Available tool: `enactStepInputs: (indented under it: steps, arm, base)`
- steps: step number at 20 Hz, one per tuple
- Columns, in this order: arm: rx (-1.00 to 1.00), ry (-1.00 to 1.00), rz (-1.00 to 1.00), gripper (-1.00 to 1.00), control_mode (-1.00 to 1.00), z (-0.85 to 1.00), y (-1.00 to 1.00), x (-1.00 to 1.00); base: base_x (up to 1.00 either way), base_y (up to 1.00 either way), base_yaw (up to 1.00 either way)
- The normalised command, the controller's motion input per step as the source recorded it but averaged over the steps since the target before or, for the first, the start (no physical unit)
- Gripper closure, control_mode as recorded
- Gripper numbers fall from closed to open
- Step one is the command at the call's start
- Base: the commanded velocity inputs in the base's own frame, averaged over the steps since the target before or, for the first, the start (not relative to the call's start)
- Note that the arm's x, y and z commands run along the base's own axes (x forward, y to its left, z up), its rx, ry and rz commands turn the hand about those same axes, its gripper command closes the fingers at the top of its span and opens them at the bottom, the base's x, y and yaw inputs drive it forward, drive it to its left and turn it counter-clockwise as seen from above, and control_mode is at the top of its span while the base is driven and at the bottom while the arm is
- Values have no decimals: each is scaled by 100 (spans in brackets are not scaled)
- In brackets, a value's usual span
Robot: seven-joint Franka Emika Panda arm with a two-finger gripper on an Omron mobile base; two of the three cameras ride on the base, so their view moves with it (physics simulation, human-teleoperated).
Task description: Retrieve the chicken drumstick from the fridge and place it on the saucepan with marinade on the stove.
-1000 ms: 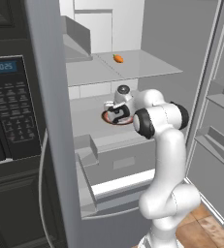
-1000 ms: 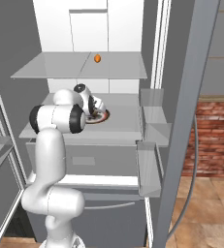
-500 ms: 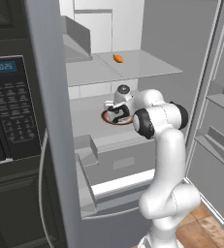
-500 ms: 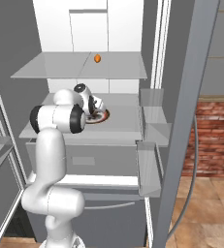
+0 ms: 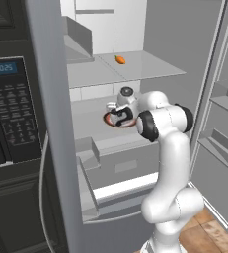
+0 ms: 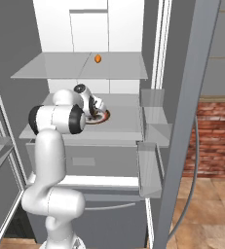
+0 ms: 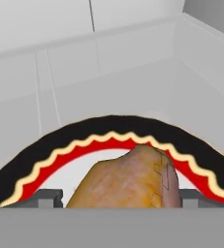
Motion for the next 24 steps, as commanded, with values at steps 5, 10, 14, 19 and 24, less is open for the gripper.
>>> enactStepInputs:
  steps: [5,10,14,19,24]
  arm:
    - [0,0,0,100,-100,0,0,0]
    - [0,-2,0,100,-100,11,0,-34]
    - [0,-9,0,100,-100,41,0,-69]
    - [0,-9,0,100,-100,40,0,-80]
    - [0,-2,0,100,-100,78,0,-87]
  base:
    - [0,0,0]
    - [0,0,0]
    - [0,0,0]
    - [0,0,0]
    - [0,0,0]
